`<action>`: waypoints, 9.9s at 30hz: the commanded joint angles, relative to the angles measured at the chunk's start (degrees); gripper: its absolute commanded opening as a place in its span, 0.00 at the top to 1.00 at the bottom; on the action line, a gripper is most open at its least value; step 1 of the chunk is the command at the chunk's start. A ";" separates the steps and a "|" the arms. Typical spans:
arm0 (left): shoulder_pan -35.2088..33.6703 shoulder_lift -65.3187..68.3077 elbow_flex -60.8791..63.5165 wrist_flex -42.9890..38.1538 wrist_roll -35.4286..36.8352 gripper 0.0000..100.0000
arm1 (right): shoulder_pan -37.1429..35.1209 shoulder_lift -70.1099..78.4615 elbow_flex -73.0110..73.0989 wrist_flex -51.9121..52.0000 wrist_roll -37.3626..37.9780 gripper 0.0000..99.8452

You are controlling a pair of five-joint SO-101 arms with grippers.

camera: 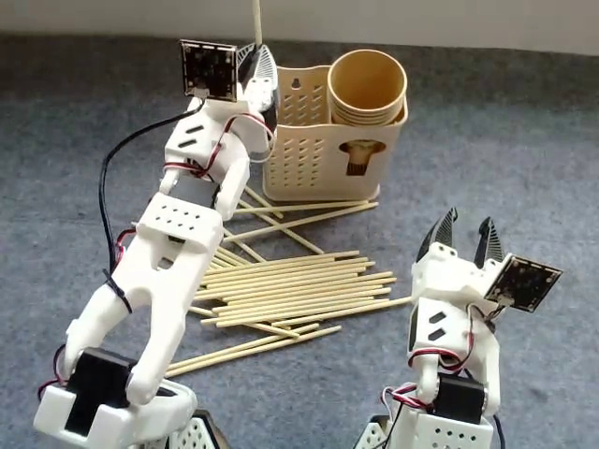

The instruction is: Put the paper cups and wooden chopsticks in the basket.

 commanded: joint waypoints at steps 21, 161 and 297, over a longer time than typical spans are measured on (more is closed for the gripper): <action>0.66 -22.20 -2.15 34.81 0.18 0.92 | -0.48 -0.75 -0.22 -2.59 3.08 0.80; 28.09 -12.88 14.55 54.95 -17.32 0.99 | 5.32 -0.75 -0.31 -2.68 2.81 0.80; 32.40 23.60 -7.52 69.36 -16.70 0.99 | 2.95 -0.75 -0.31 -2.59 3.16 0.80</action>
